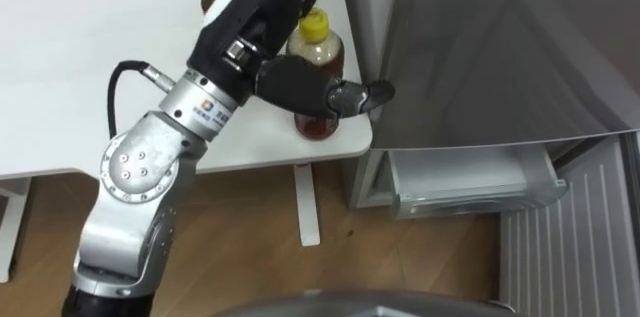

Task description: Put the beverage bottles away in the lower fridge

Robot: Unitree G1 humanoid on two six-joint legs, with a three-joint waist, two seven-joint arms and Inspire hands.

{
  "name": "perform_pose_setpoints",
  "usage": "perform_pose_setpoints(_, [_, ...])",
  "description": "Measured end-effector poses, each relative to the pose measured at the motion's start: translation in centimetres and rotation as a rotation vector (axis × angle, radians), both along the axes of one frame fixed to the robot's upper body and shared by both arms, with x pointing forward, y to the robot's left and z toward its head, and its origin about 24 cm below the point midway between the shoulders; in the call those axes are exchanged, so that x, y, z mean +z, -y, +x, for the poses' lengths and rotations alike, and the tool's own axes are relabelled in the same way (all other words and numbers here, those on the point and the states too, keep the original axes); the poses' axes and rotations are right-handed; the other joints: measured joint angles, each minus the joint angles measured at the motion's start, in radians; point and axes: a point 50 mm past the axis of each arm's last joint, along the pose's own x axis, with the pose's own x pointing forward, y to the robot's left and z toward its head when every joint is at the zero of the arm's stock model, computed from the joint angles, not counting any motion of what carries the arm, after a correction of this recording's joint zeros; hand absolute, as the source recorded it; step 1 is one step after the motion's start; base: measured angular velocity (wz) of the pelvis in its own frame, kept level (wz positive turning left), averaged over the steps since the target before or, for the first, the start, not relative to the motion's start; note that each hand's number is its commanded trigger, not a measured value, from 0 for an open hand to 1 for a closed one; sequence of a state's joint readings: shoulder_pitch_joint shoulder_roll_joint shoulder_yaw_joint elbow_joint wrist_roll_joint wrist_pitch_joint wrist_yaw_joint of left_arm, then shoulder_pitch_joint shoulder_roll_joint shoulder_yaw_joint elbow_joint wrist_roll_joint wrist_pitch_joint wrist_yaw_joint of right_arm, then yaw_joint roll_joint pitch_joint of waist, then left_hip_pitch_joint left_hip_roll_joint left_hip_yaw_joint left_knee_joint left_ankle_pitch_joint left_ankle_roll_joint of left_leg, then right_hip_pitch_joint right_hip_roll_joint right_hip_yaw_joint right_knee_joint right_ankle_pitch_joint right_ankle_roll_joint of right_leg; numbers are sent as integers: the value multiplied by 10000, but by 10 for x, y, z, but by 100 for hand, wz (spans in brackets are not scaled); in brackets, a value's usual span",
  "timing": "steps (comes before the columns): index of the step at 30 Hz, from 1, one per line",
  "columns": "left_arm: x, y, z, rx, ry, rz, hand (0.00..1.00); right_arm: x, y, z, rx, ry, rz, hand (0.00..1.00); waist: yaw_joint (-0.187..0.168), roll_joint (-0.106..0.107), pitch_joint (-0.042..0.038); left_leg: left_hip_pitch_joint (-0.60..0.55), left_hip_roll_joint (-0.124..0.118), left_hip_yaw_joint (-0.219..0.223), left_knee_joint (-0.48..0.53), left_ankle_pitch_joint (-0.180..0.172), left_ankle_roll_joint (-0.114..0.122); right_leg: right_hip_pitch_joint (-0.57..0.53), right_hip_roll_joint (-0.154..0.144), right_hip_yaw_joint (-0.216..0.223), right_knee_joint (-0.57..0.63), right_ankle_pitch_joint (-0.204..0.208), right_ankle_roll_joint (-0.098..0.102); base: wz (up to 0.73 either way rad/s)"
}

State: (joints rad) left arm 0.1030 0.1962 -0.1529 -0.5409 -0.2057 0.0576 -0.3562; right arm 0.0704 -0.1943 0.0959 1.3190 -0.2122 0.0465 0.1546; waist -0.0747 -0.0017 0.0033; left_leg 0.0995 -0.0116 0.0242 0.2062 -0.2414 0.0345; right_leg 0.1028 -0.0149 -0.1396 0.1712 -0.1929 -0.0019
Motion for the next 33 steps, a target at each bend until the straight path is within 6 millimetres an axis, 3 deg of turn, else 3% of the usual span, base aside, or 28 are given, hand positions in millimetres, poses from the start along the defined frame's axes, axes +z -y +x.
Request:
perform_pose_setpoints(22, [6,-6,1,65,-20,-867,0,0,0,-6,-77,-312,55,0,11,-24,5,167,-4,-3,-5,0,0,160,1,2,-9,-1,1,0])
perform_pose_setpoints(33, [2,-8,2,978,324,632,0,-1,-1,-6,-76,-245,-16,0,26,-55,26,132,-9,0,-21,0,0,180,7,7,-25,-3,4,0])
